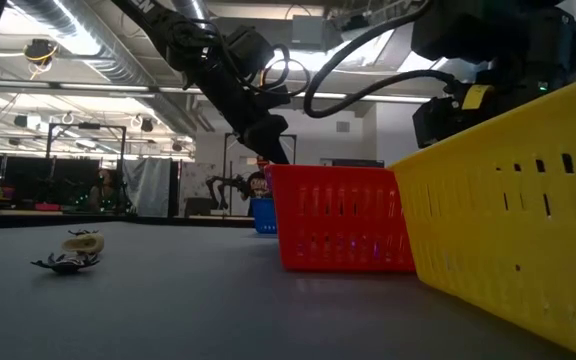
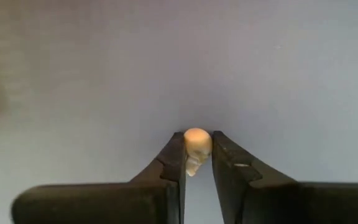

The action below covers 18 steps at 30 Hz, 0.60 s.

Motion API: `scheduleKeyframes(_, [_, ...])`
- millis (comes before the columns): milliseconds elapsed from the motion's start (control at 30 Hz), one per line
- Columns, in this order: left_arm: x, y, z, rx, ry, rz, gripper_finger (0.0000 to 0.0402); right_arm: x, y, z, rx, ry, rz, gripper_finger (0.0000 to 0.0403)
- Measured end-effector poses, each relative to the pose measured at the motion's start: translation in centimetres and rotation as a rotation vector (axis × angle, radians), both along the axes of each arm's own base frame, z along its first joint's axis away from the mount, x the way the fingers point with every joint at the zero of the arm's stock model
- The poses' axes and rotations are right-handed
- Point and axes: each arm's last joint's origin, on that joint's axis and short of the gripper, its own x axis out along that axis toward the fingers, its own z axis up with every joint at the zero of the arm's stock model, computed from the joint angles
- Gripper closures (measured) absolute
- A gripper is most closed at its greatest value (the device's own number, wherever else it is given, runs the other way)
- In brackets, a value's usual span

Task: Sort Halloween decoration
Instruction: Put the brown skull toy into the yellow bin

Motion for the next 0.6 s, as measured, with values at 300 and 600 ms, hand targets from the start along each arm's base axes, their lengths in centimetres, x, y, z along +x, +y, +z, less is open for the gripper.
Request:
scheduleKeyframes(300, [0.0,0.0,0.0,0.0,0.0,0.0,0.0282,0.3,0.1,0.7,-0.006,0.027,0.002,0.034])
scheduleKeyframes(600, [0.0,0.0,0.0,0.0,0.0,0.0,0.0282,1.6,0.7,4.9,-0.005,0.072,0.031,0.0339])
